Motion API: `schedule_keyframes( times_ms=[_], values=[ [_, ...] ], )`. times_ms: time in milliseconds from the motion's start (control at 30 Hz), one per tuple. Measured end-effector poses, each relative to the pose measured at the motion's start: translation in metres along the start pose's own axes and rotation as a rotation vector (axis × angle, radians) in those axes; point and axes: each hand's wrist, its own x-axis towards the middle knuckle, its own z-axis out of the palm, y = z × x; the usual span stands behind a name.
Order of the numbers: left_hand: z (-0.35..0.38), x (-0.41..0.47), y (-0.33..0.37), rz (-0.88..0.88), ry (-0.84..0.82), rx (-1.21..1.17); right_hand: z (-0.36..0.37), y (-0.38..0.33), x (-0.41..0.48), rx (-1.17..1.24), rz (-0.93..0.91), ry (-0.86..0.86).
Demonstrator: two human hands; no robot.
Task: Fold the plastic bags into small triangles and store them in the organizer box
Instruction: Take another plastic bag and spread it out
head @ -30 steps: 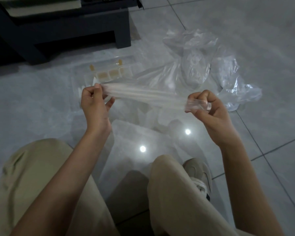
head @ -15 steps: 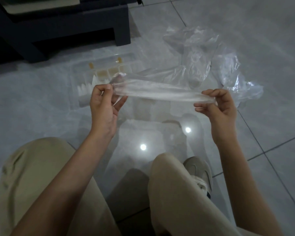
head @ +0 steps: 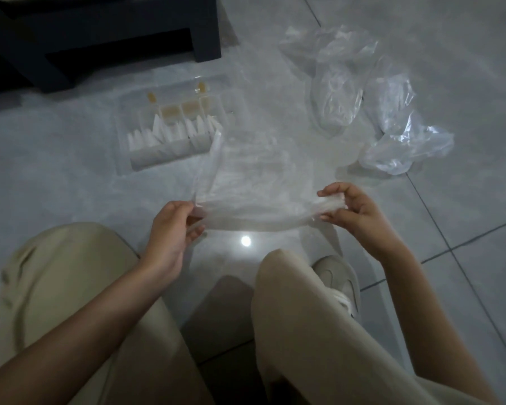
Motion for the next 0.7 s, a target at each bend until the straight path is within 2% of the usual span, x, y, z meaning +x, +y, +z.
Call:
schedule_keyframes(
  times_ms=[100,200,367,700],
  values=[
    [-0.007,-0.004,-0.005,-0.014,-0.007,-0.045,0.003,0.006,-0.003,0.247,0.108,-0.053],
    [-0.005,-0.006,-0.004,0.046,-0.002,-0.063,0.008,0.004,-0.005,0.454,0.207,-0.051],
    [0.001,-0.009,-0.001,0.109,-0.003,-0.092,0.016,0.000,-0.007,0.133,0.189,0.145],
    [-0.004,-0.004,-0.003,0.066,0.047,-0.129,0.017,-0.005,-0.009,-0.005,0.130,0.322]
  ],
)
